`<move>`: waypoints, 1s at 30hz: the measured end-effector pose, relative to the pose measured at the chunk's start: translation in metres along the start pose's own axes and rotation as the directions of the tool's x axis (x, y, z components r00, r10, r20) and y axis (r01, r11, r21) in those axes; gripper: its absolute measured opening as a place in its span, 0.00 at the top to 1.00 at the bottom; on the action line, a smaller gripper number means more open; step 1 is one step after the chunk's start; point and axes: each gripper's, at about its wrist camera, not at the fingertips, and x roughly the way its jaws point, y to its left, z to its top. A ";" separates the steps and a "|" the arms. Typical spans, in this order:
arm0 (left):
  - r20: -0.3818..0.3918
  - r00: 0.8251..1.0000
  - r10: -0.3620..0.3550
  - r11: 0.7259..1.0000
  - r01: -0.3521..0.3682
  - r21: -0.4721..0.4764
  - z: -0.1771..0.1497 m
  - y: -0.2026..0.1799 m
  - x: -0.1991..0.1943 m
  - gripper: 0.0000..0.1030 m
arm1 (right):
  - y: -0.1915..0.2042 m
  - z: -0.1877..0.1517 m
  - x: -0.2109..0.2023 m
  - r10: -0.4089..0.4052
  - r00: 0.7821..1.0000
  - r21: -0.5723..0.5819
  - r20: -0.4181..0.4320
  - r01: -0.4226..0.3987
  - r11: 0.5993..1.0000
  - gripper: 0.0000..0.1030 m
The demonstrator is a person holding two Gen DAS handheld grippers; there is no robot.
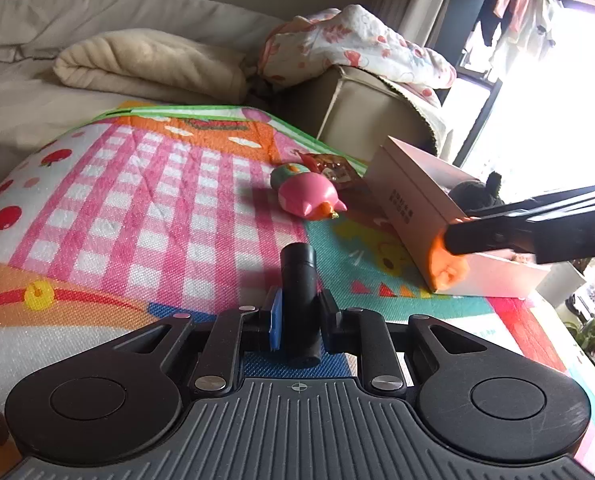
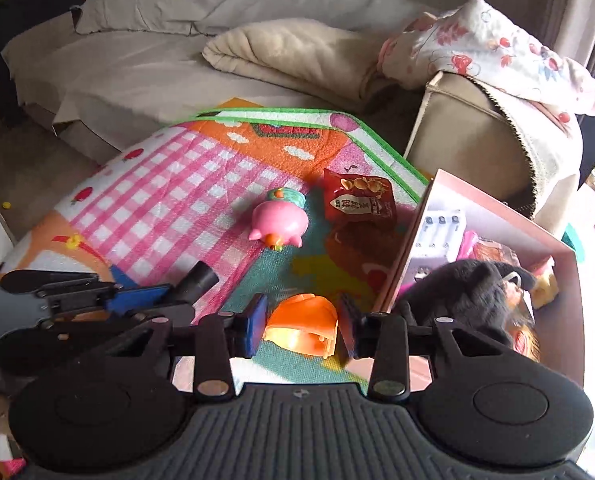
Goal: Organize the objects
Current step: 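Carry the orange cup into the pink box and open the right gripper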
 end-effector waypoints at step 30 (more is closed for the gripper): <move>-0.012 0.978 -0.207 0.925 0.199 0.324 0.099 -0.223 0.070 0.75 | -0.116 -0.165 -0.097 -0.157 0.969 0.329 0.189 0.088 0.940 0.63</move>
